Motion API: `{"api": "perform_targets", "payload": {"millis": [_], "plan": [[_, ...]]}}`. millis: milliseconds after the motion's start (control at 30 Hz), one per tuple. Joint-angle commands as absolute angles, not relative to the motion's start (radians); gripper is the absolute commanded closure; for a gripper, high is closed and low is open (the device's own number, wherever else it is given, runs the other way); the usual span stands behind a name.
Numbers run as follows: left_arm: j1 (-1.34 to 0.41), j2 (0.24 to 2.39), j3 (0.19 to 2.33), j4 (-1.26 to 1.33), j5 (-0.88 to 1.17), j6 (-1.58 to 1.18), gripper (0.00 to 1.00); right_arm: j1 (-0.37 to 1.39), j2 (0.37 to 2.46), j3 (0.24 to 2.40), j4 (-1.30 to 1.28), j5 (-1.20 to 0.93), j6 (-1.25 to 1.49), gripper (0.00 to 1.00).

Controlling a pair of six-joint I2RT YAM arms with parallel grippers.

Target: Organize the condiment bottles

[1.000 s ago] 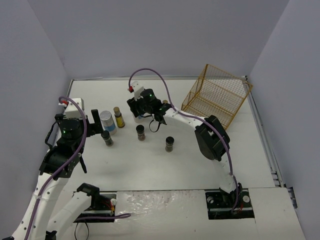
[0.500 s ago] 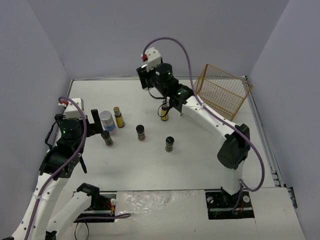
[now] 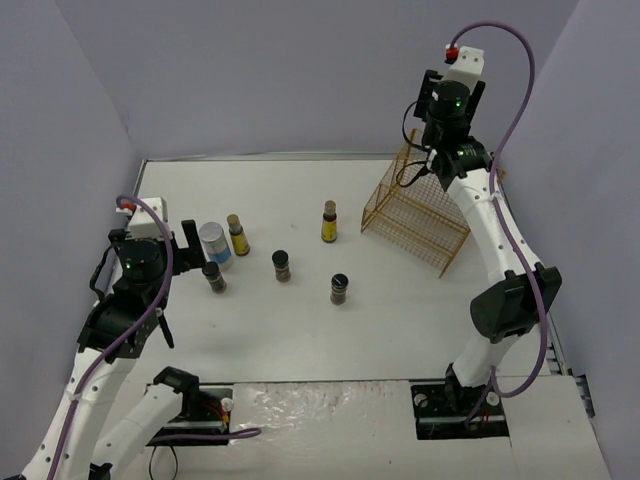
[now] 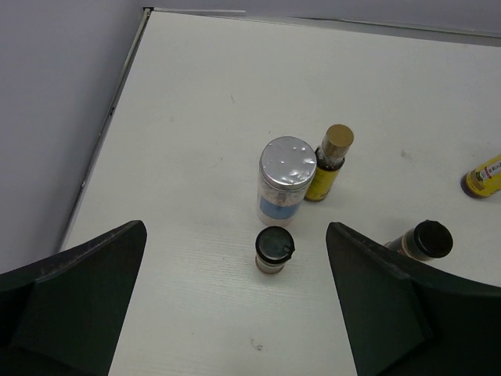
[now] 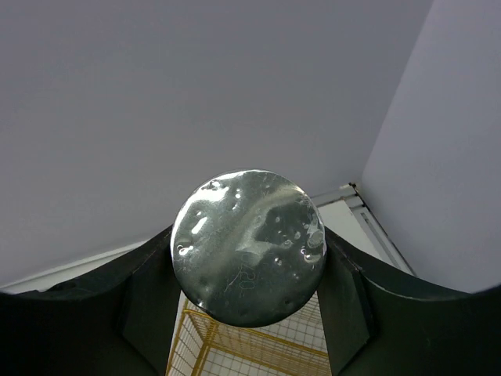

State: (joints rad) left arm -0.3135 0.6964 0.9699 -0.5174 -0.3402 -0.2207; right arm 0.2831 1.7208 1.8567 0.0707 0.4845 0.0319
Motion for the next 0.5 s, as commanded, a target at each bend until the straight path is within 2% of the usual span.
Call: {"api": "perform_targets", "payload": {"millis": [0, 467], "plan": [[-0.321, 0.702, 0.982, -0.454, -0.357, -0.232, 0.03, 0.245, 1.708, 1.875, 0.113, 0.517, 0.119, 1.0], [-0.328, 0.707, 0.982, -0.454, -0.356, -0.23, 0.03, 0.181, 1.773, 1.878, 0.034, 0.499, 0.169, 1.0]]}}
